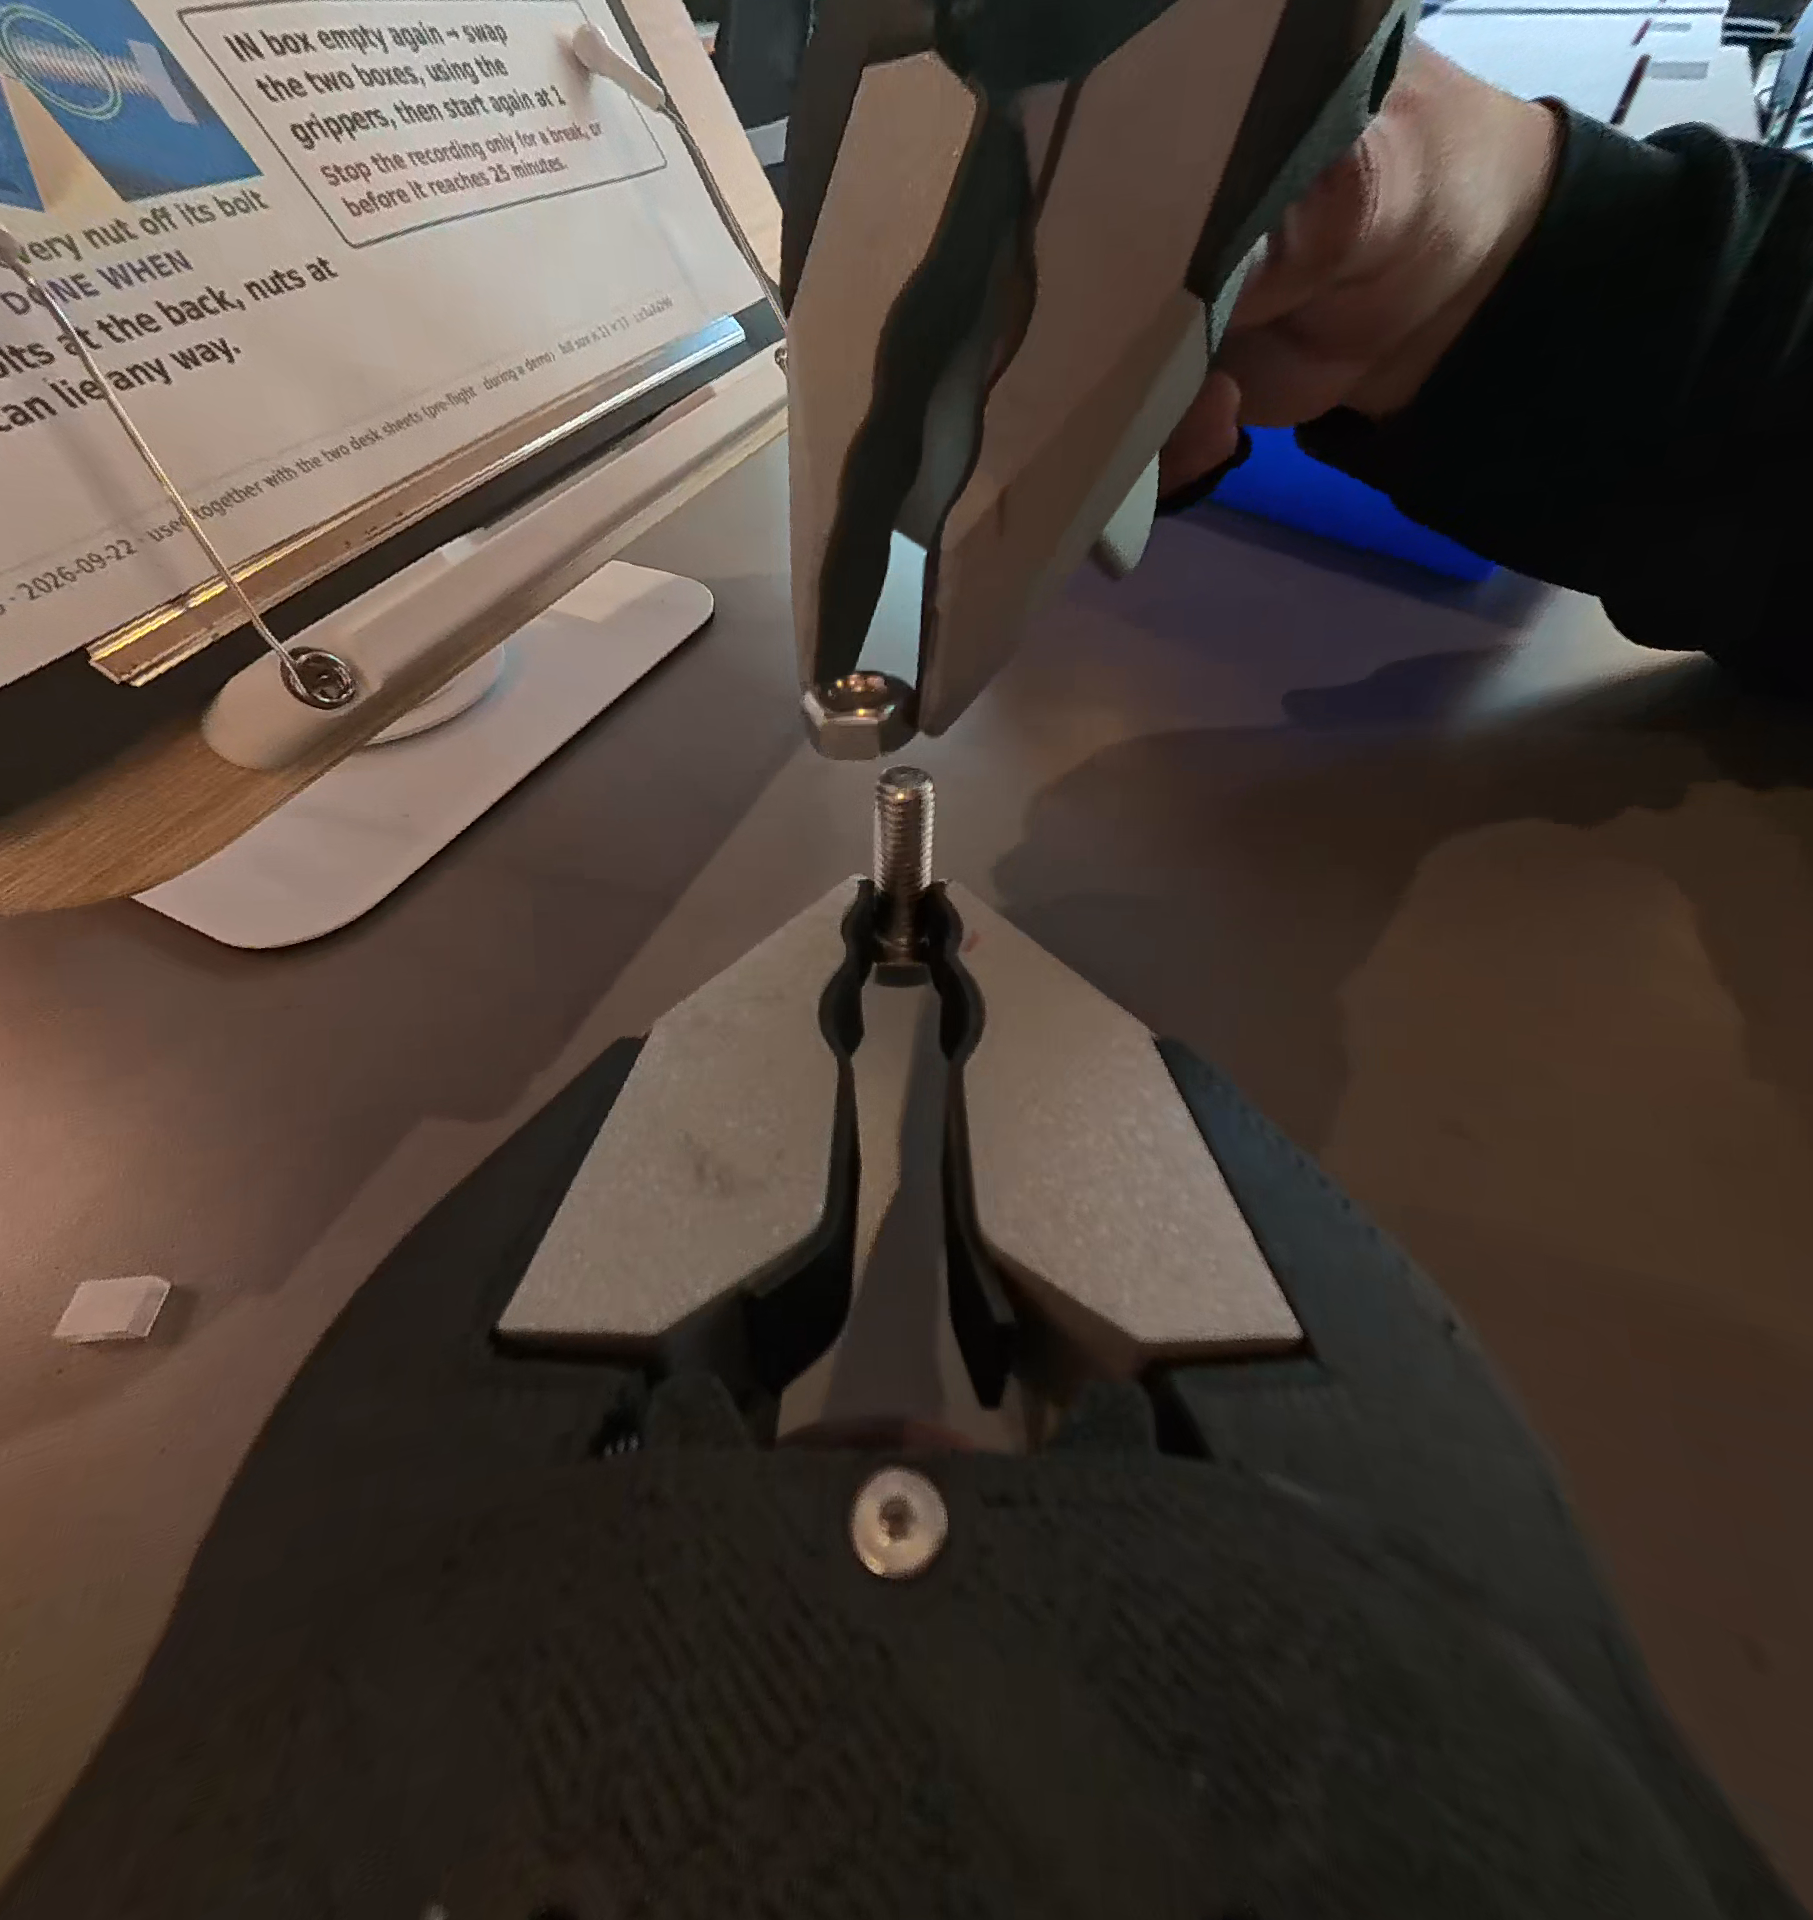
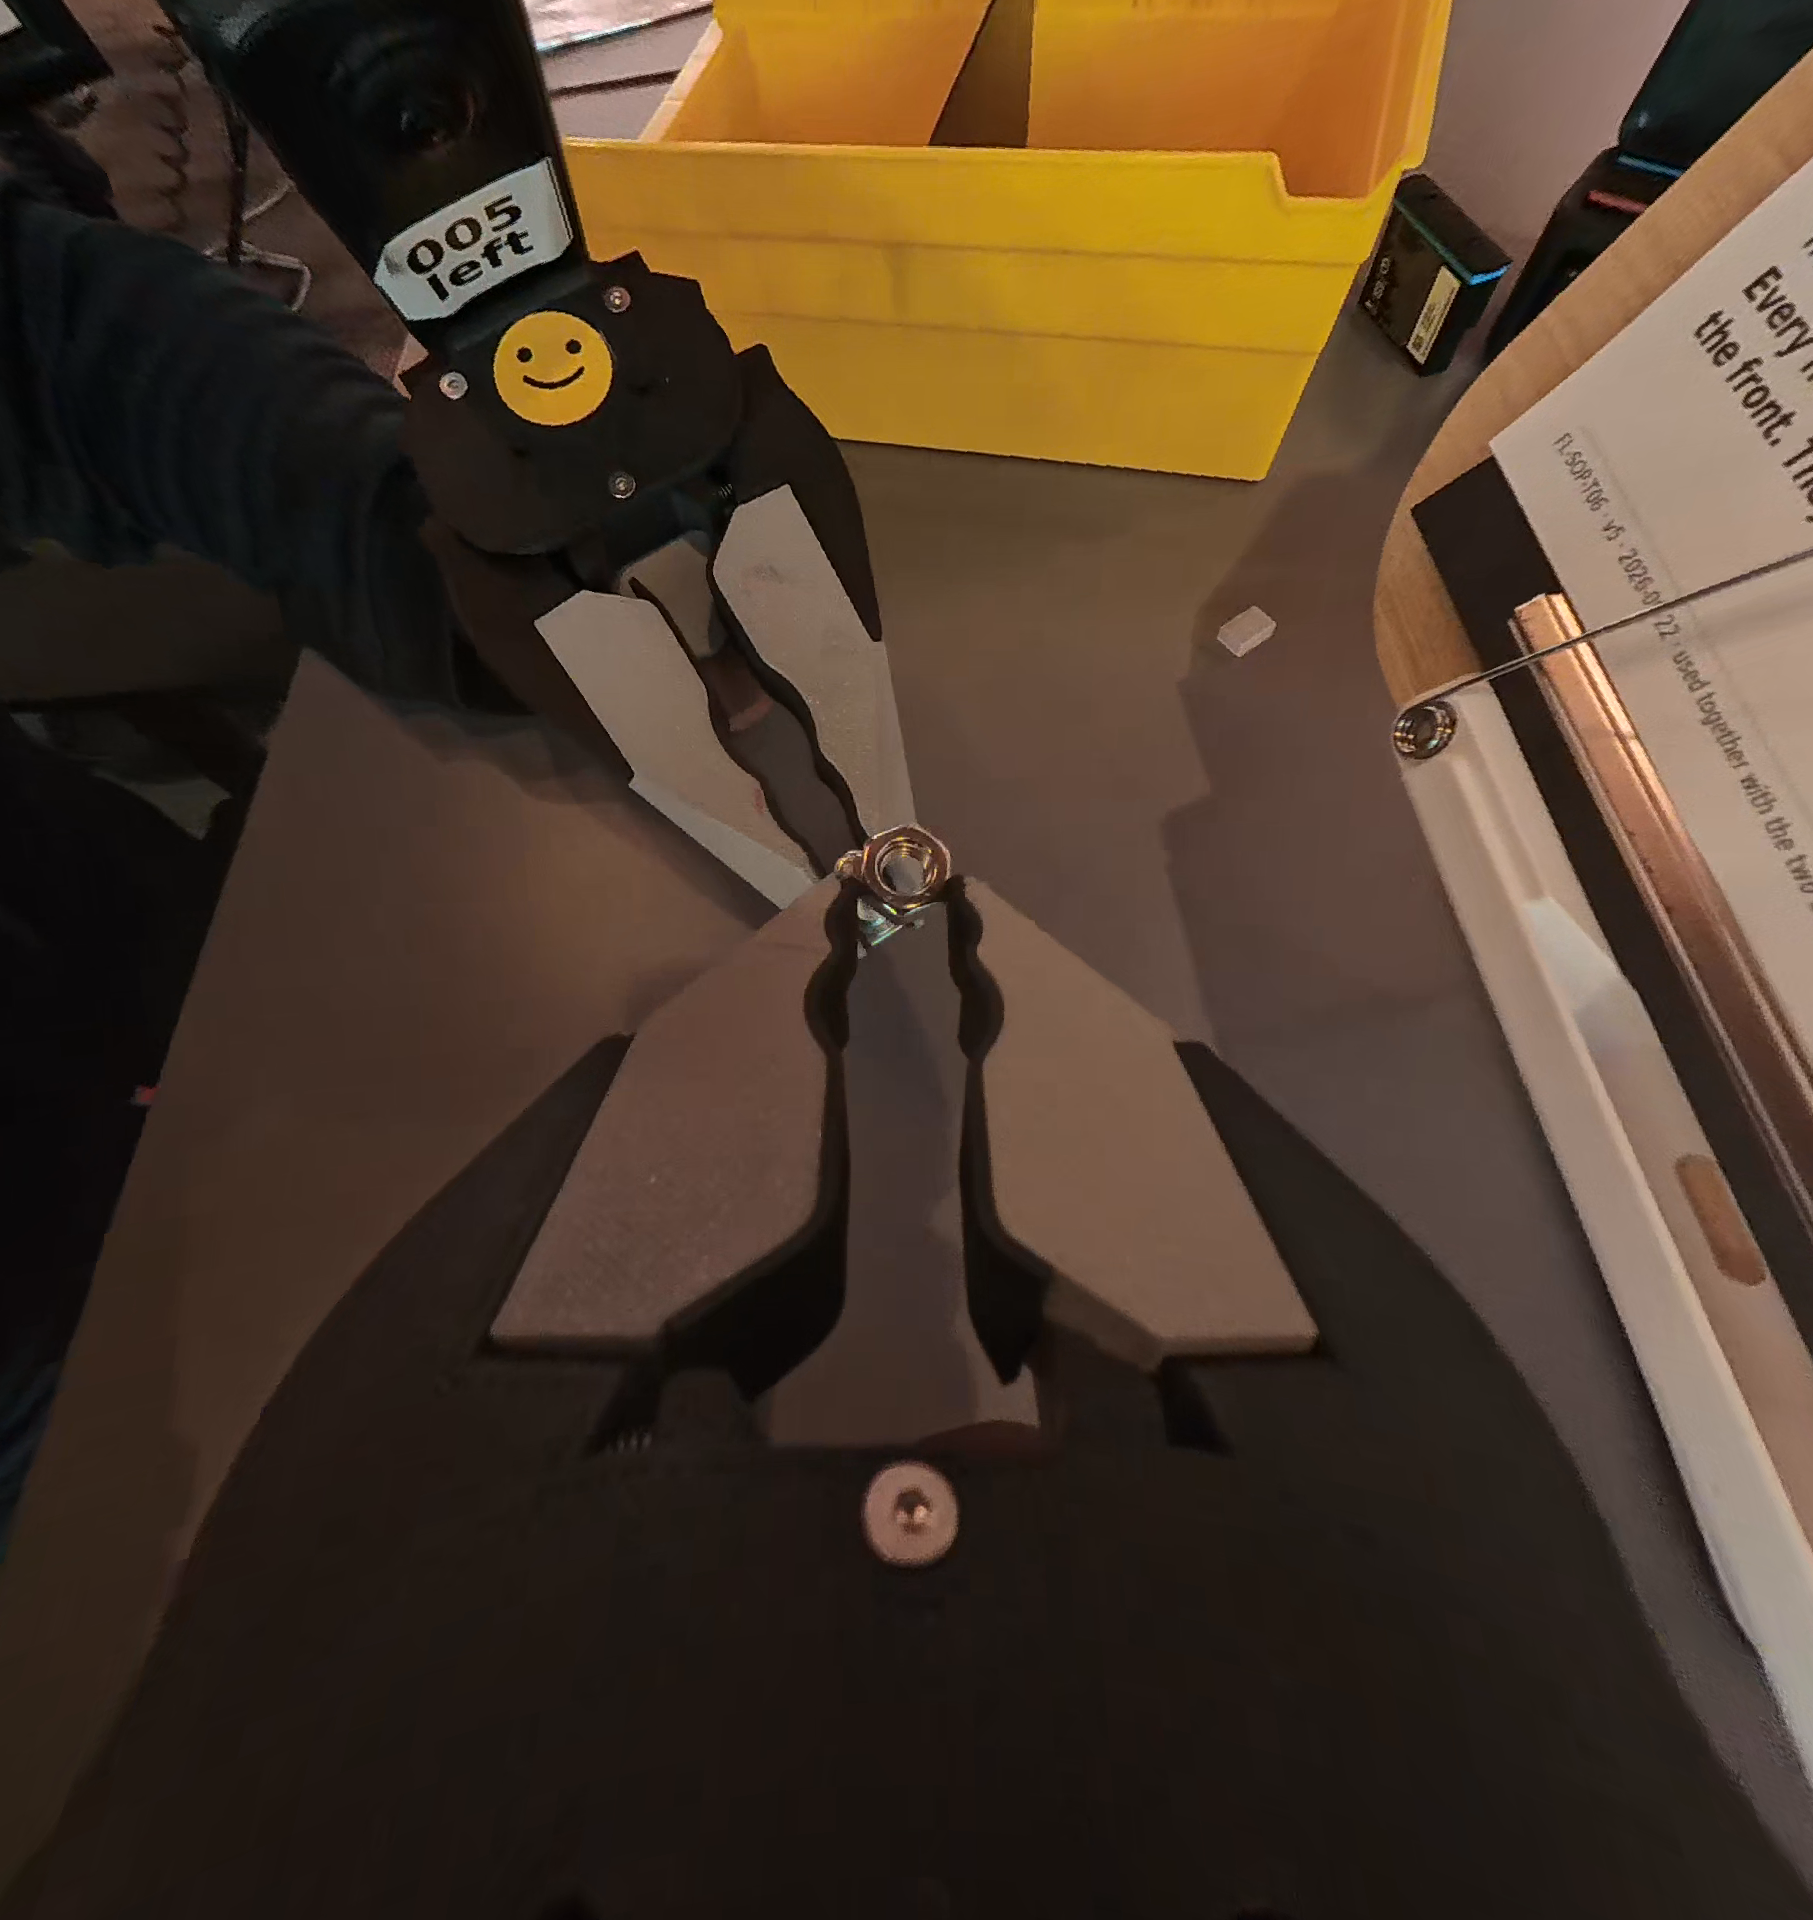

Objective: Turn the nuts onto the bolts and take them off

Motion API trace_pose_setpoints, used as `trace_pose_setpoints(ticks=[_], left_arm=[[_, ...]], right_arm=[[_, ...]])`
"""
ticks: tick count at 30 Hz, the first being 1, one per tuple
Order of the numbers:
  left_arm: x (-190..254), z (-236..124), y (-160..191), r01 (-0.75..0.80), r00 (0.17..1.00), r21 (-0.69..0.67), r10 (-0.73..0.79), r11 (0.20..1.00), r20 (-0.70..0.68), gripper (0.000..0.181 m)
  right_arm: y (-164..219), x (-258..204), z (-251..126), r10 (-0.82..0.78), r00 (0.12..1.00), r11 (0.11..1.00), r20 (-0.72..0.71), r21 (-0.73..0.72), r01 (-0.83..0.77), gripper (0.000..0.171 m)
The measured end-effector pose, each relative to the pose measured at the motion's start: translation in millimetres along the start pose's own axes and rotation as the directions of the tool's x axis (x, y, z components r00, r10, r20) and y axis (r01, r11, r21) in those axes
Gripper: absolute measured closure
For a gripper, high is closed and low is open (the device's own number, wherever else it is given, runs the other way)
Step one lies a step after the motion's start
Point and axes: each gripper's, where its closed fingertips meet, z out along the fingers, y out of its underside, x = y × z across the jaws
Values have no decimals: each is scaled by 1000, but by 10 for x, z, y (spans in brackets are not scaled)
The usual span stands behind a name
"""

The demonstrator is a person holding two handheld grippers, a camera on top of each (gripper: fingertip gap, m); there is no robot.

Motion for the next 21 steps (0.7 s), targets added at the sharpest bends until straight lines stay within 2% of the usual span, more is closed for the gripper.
trace_pose_setpoints(ticks=[13, 21], left_arm=[[-6, -5, -1, -11, 1000, -3, 11, 1000, 15, 174], [-50, -8, -8, -51, 997, -9, 51, 999, 64, 174]], right_arm=[[9, -103, 78, -27, 1000, 998, -10, -54, 26, 158], [20, -75, 65, 10, 1000, 999, -6, -52, -11, 157]])
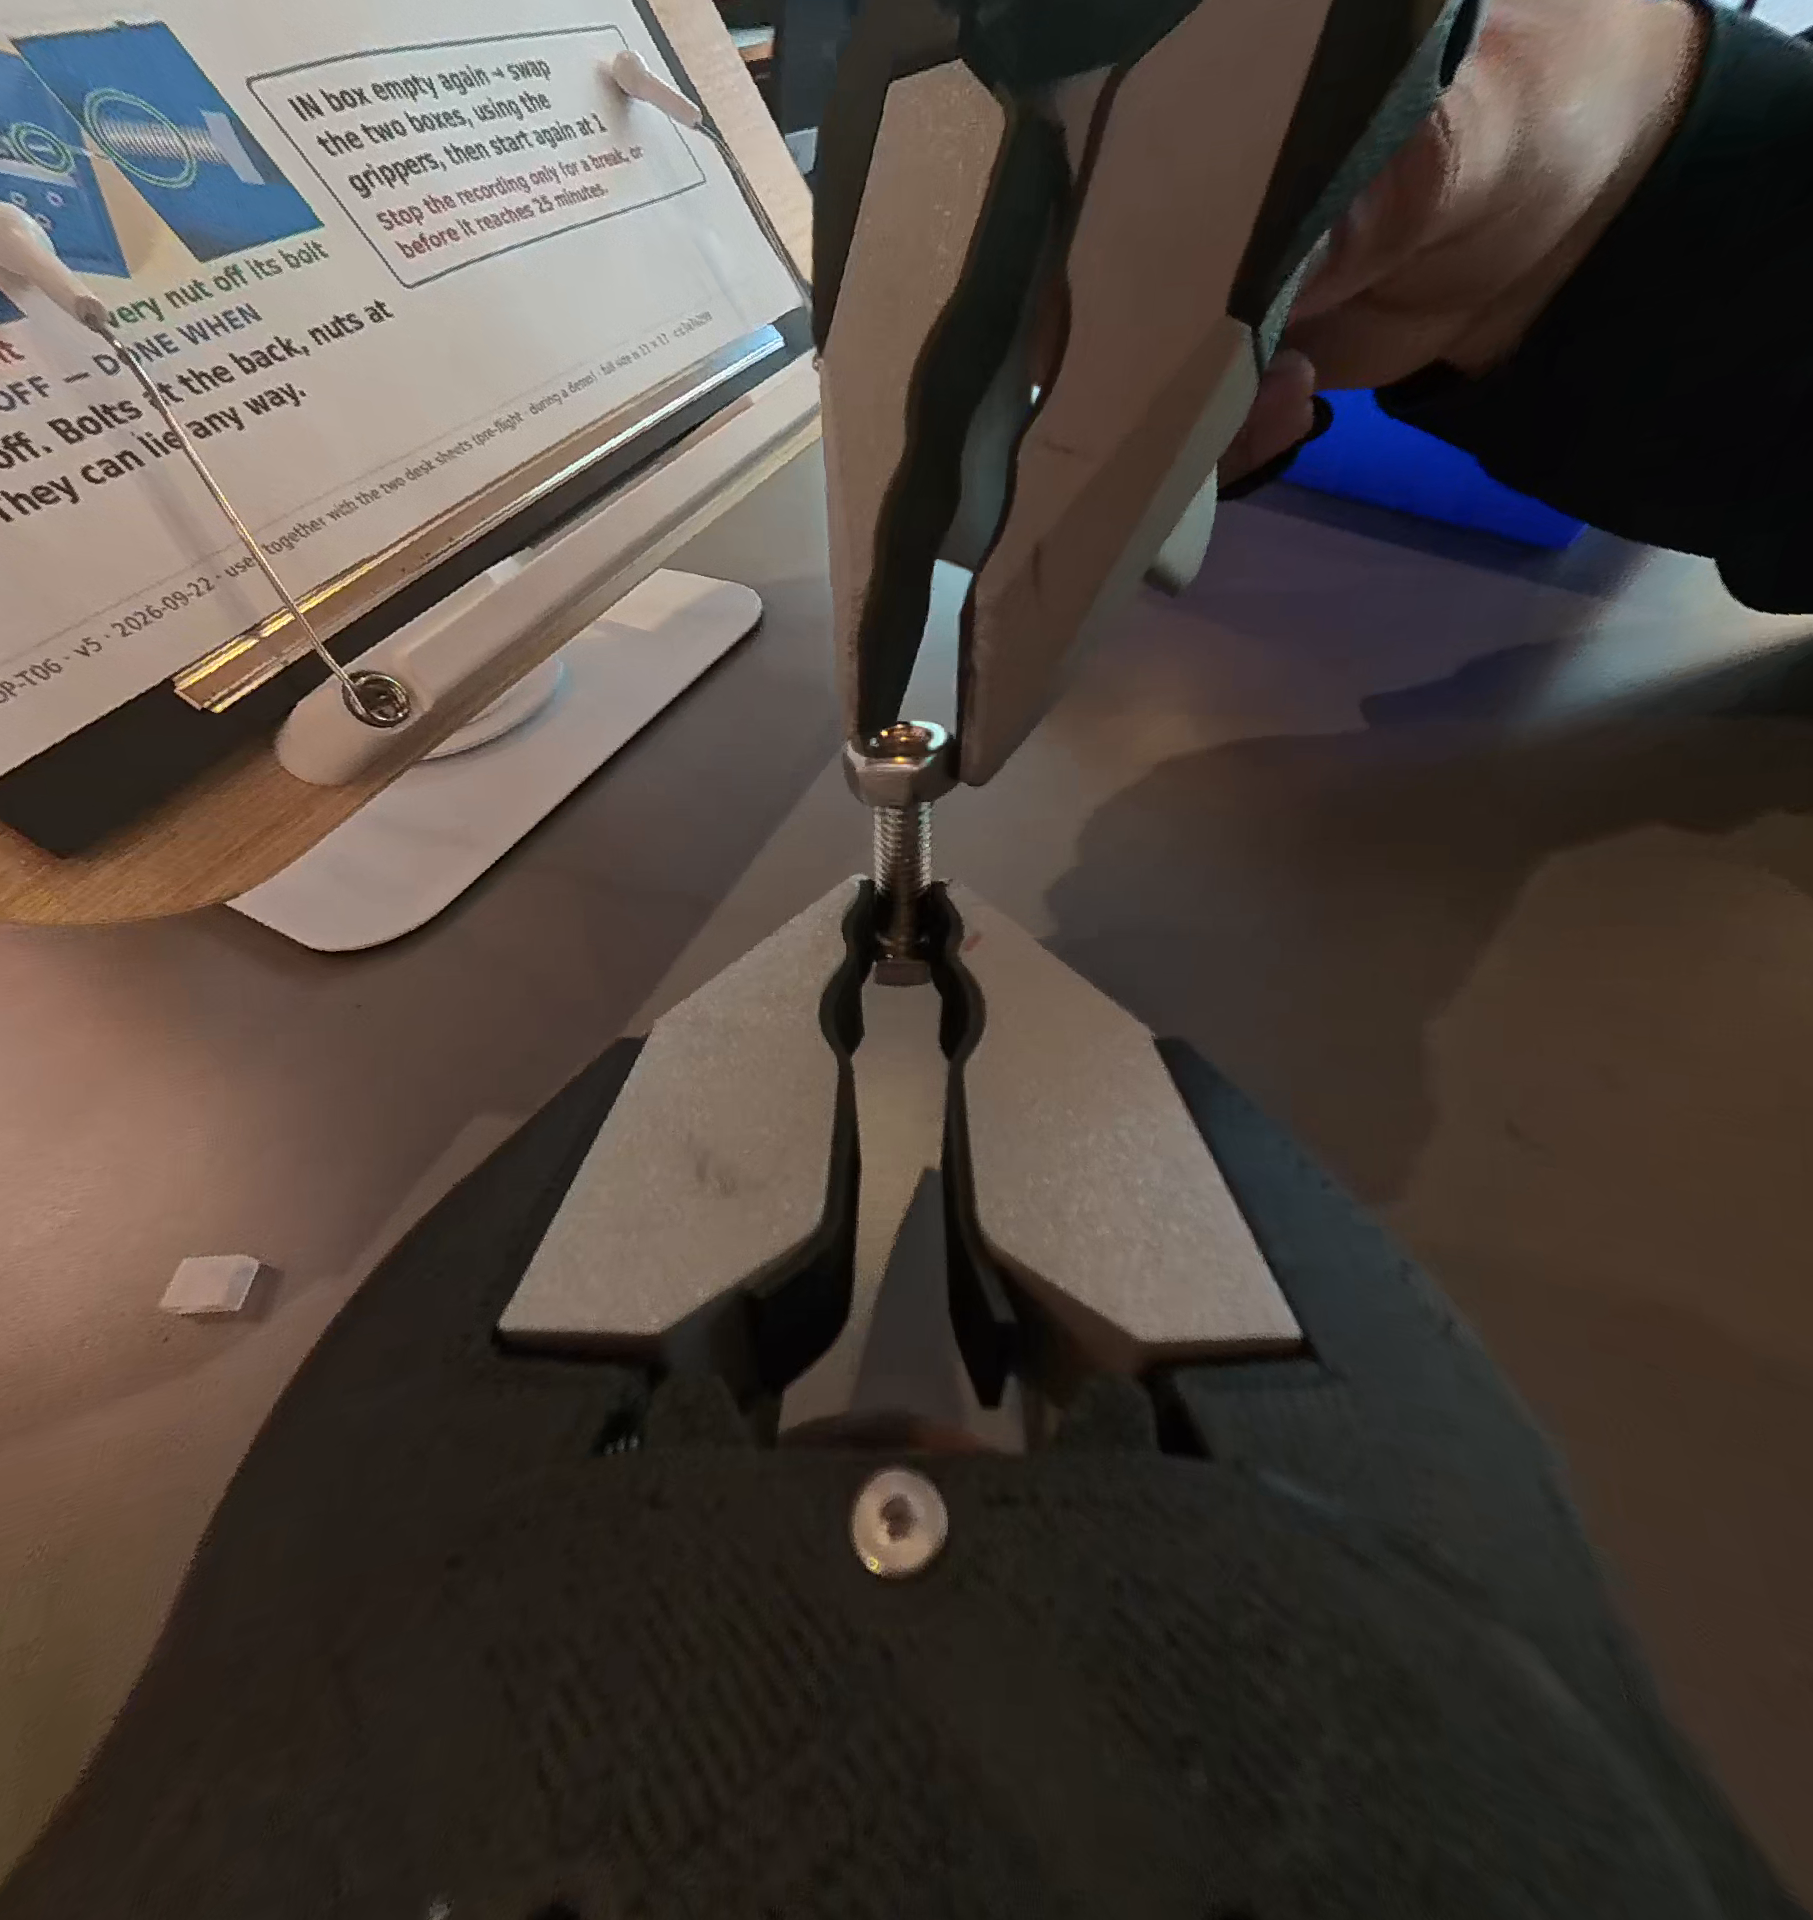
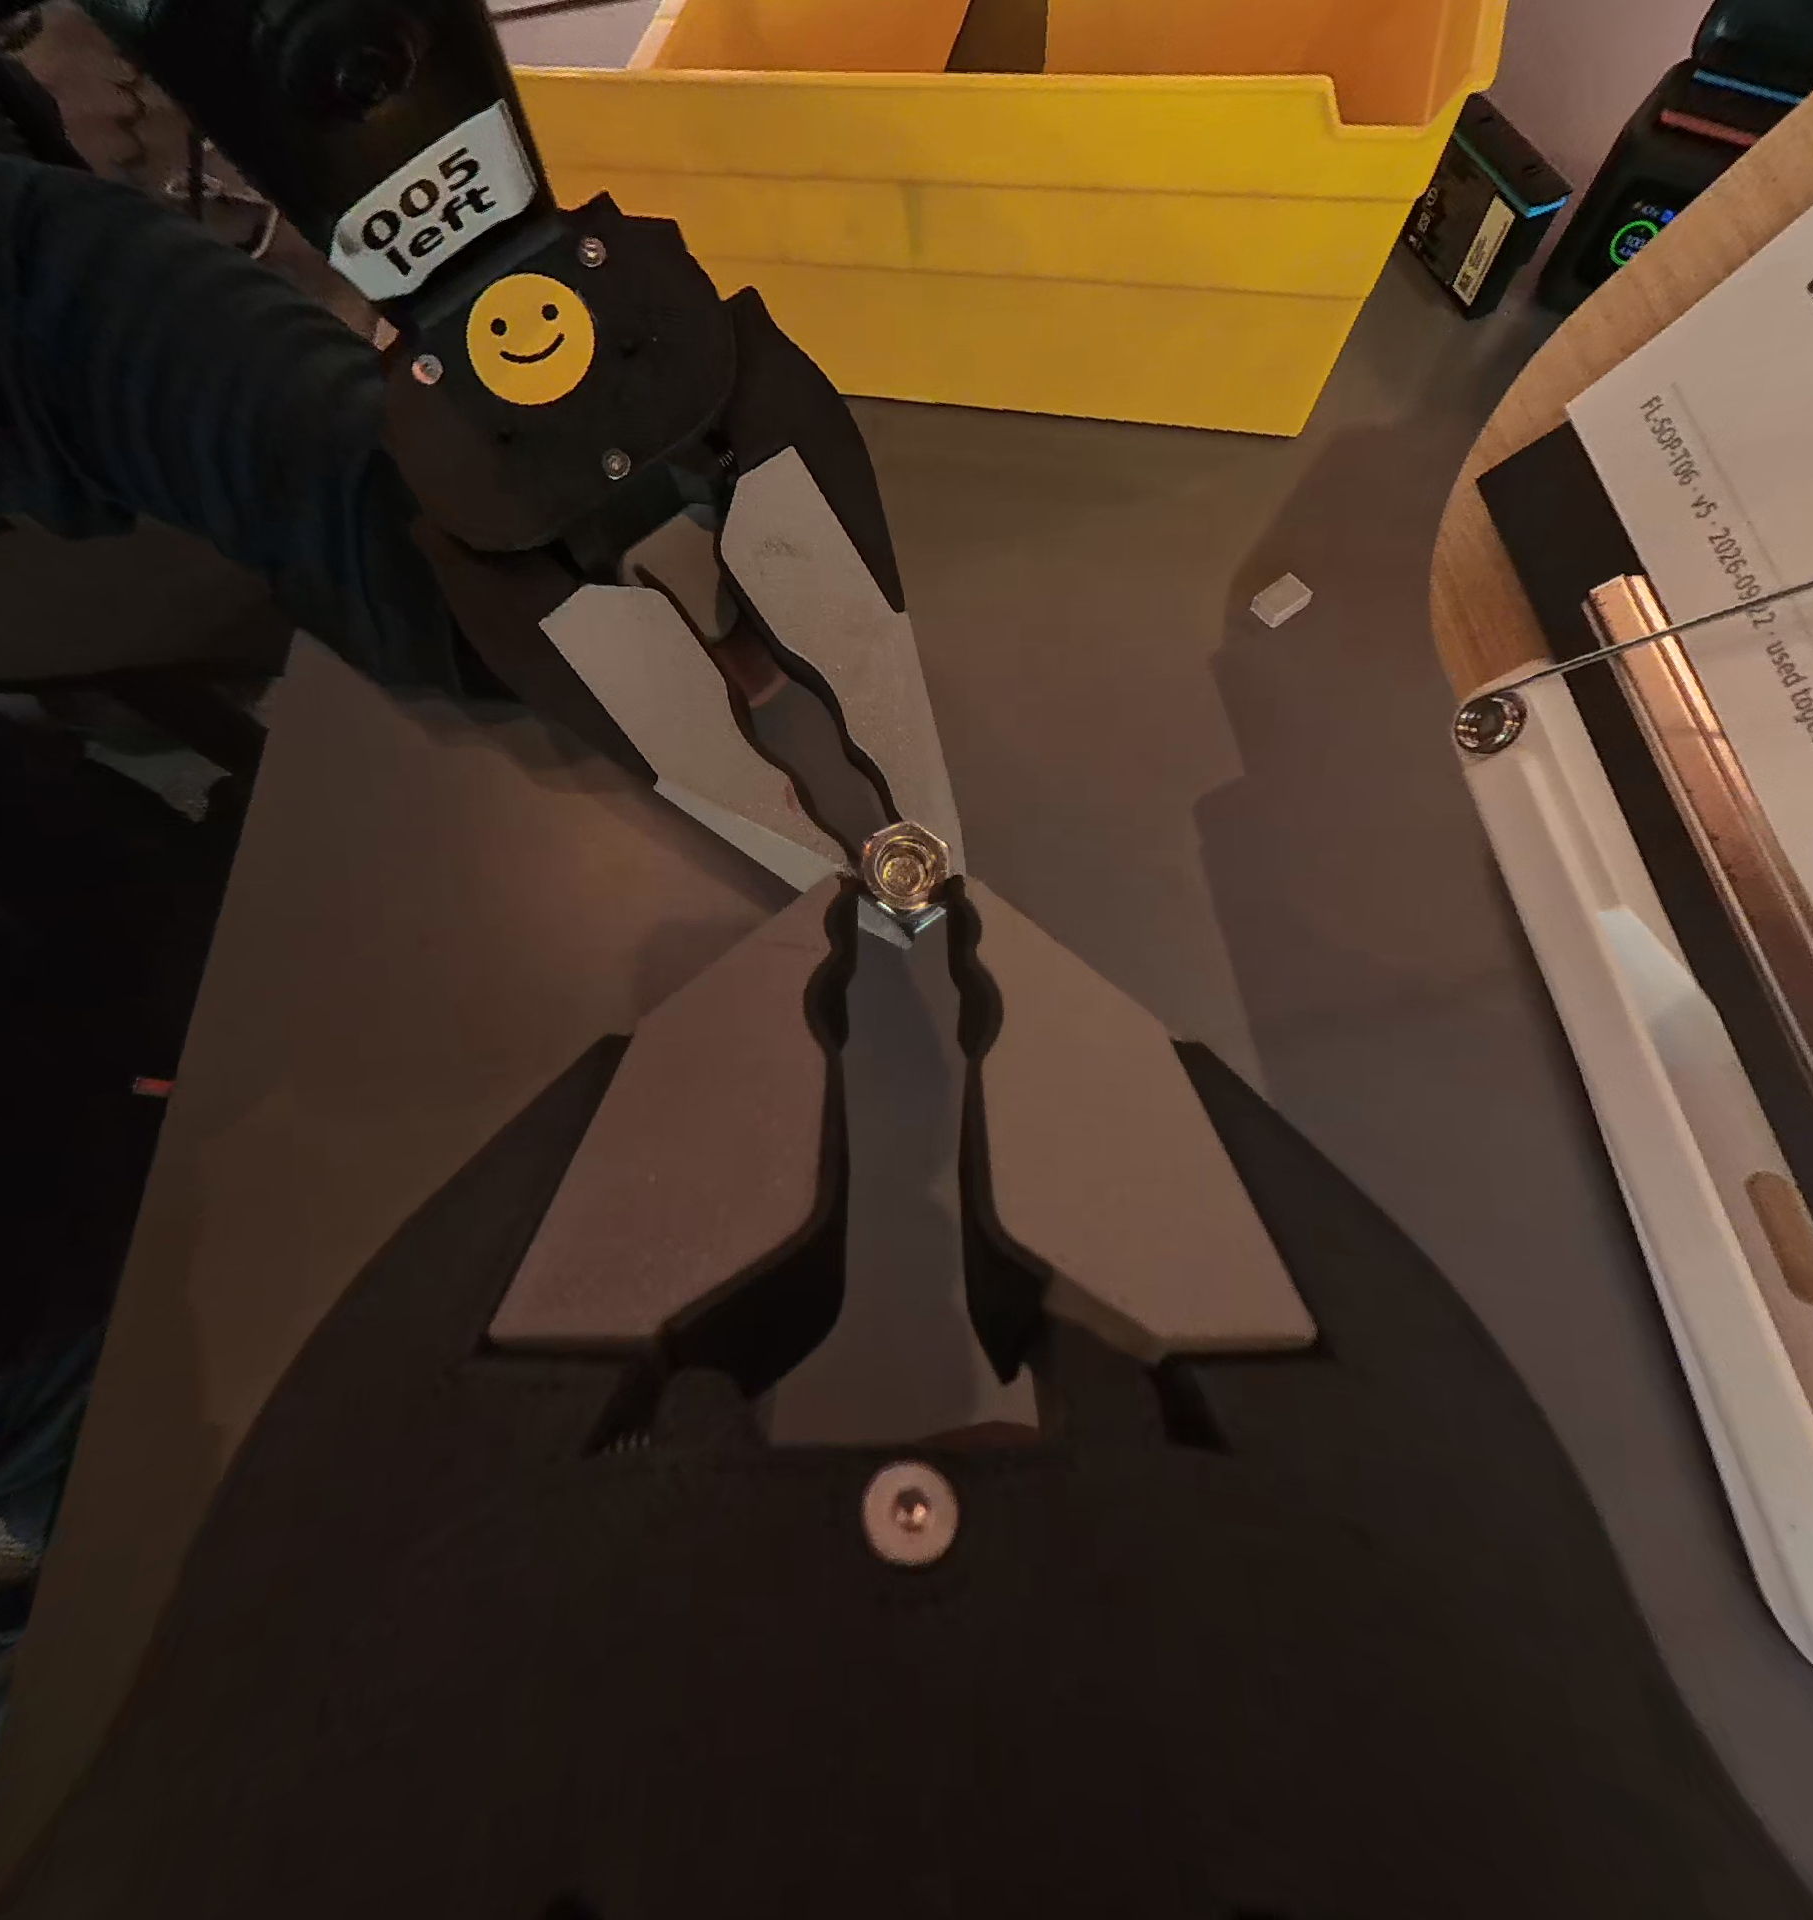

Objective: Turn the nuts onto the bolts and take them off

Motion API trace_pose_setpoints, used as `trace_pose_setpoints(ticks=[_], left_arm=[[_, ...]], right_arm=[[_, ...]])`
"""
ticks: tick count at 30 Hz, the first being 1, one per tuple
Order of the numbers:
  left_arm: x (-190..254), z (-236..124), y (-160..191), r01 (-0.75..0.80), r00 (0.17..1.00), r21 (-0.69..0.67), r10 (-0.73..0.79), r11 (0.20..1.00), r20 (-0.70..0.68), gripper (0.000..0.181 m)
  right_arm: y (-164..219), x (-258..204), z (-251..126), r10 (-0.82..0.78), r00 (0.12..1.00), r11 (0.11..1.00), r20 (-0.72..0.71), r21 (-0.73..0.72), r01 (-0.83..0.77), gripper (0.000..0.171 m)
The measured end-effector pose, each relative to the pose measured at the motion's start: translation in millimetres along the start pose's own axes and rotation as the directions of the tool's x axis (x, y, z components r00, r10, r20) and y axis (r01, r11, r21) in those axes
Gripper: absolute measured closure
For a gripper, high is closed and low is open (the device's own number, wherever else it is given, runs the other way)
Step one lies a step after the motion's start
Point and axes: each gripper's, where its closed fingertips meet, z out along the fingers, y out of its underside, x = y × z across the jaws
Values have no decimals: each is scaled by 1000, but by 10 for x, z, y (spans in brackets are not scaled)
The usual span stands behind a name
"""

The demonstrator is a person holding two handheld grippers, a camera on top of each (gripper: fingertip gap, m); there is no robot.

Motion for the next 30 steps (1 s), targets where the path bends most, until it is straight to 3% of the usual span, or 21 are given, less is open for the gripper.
trace_pose_setpoints(ticks=[30], left_arm=[[51, 86, 29, -16, 1000, -30, 16, 999, -1, 174]], right_arm=[[78, 12, 24, 67, 995, 991, -71, -107, -74, 157]])
